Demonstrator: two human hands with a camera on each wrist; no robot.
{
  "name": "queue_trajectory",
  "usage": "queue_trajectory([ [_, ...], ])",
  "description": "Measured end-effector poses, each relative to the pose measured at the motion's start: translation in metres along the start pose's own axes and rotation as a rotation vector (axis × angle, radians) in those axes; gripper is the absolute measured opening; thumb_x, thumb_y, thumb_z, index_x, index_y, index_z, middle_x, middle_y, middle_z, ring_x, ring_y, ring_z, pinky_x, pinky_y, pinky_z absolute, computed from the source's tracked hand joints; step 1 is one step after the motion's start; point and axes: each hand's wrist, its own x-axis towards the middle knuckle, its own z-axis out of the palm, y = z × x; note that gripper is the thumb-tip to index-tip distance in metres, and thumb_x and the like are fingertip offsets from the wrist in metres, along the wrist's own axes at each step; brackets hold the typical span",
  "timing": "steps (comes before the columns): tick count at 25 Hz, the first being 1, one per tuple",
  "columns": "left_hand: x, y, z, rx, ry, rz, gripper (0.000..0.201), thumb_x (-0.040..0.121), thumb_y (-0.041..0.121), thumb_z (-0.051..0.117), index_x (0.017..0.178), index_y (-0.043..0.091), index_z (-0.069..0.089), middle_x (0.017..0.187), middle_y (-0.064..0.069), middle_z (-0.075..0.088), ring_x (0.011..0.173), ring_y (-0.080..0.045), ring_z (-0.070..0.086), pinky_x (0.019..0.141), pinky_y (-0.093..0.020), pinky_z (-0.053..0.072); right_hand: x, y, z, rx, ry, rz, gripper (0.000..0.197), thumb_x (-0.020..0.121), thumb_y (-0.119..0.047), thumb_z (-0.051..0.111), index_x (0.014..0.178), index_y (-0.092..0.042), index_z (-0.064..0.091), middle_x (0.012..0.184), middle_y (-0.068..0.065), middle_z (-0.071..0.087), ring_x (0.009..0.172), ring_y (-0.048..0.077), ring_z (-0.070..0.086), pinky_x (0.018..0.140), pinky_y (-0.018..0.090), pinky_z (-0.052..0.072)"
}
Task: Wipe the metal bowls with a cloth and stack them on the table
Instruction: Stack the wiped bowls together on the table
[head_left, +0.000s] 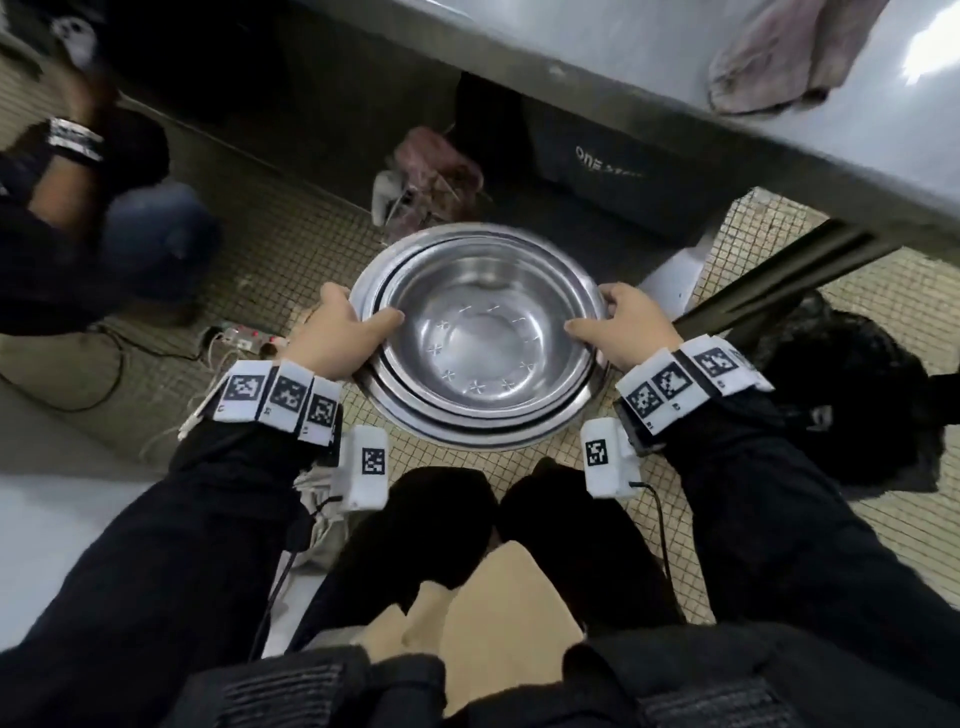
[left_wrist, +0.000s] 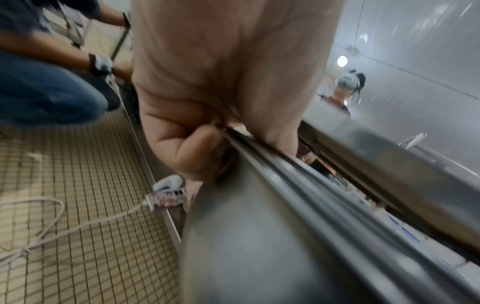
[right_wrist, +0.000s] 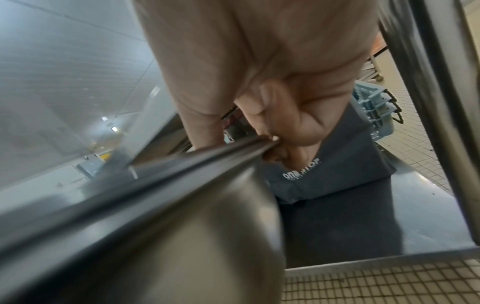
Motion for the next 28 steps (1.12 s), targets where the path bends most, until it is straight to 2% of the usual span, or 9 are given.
queue_trajectory([
  [2,0.042,-0.011,0.032,0.003,-0.005,0.02,0.068,0.089,0.052,0.059,0.131,0.009,0.027,0.116,-0.01,0.057,0.103,-0.029,0.06,0.097,-0.048,0.047,0.038,0.03,0.024,-0.005,0.013,0.028,0.055,0.084,-0.029,0.067,0.133,-0.015,0.046,0.112,0.0,0.061,0.105,0.02,0.058,0.096,0.037,0.046],
  [5,0.113,-0.015,0.088,-0.01,-0.01,0.062,0.073,0.09,0.046,0.061,0.135,0.002,0.026,0.122,-0.009,0.052,0.113,-0.033,0.056,0.1,-0.043,0.044,0.11,0.081,0.052,-0.018,0.045,0.061,0.058,0.077,-0.037,0.069,0.128,-0.017,0.051,0.116,0.001,0.064,0.103,0.024,0.062,0.094,0.04,0.049],
  [8,0.182,-0.009,0.146,-0.056,-0.031,0.109,0.075,0.09,0.04,0.064,0.138,-0.001,0.024,0.131,-0.014,0.051,0.117,-0.035,0.055,0.1,-0.044,0.046,0.174,0.126,0.065,-0.03,0.058,0.029,0.051,0.078,-0.031,0.073,0.123,-0.016,0.057,0.114,0.004,0.064,0.104,0.024,0.06,0.088,0.028,0.045],
  [11,0.253,0.003,0.213,-0.038,-0.015,0.204,0.071,0.091,0.037,0.062,0.137,-0.007,0.03,0.128,-0.014,0.054,0.117,-0.033,0.055,0.09,-0.032,0.043,0.241,0.174,0.072,-0.06,0.14,-0.089,0.061,0.082,-0.021,0.072,0.137,-0.013,0.046,0.133,0.01,0.053,0.121,0.028,0.051,0.091,0.024,0.038],
  [13,0.292,0.008,0.246,-0.029,-0.022,0.272,0.072,0.09,0.041,0.063,0.138,-0.004,0.033,0.127,-0.012,0.054,0.116,-0.032,0.055,0.089,-0.032,0.043,0.275,0.202,0.076,-0.054,0.194,-0.109,0.067,0.086,-0.019,0.068,0.144,-0.014,0.034,0.141,0.011,0.045,0.126,0.029,0.046,0.098,0.027,0.035],
  [14,0.327,0.017,0.279,-0.003,-0.016,0.339,0.072,0.089,0.043,0.064,0.136,-0.003,0.034,0.126,-0.01,0.054,0.116,-0.032,0.055,0.089,-0.032,0.043,0.304,0.231,0.081,-0.084,0.284,-0.094,0.067,0.087,-0.021,0.066,0.145,-0.016,0.032,0.14,0.01,0.047,0.124,0.028,0.049,0.098,0.028,0.037],
  [17,0.354,0.028,0.302,-0.012,-0.019,0.366,0.07,0.09,0.039,0.064,0.134,-0.005,0.032,0.13,-0.018,0.052,0.119,-0.035,0.053,0.084,-0.03,0.038,0.326,0.252,0.088,-0.123,0.343,-0.033,0.065,0.091,-0.035,0.059,0.147,-0.023,0.028,0.138,0.011,0.051,0.12,0.027,0.054,0.1,0.038,0.045],
  [24,0.397,0.058,0.345,0.001,-0.057,0.456,0.076,0.092,0.037,0.062,0.143,-0.003,0.024,0.141,-0.02,0.047,0.127,-0.035,0.049,0.098,-0.033,0.039,0.362,0.295,0.091,0.045,0.505,-0.019,0.06,0.093,-0.032,0.057,0.147,-0.022,0.031,0.14,0.009,0.048,0.126,0.025,0.048,0.101,0.032,0.038],
  [28,0.403,0.066,0.342,0.026,-0.082,0.543,0.08,0.093,0.038,0.059,0.154,0.011,0.015,0.158,-0.018,0.02,0.145,-0.031,0.02,0.114,-0.037,0.024,0.364,0.293,0.086,0.206,0.564,-0.018,0.058,0.092,-0.03,0.057,0.145,-0.023,0.035,0.142,0.009,0.044,0.128,0.024,0.044,0.101,0.031,0.036],
])
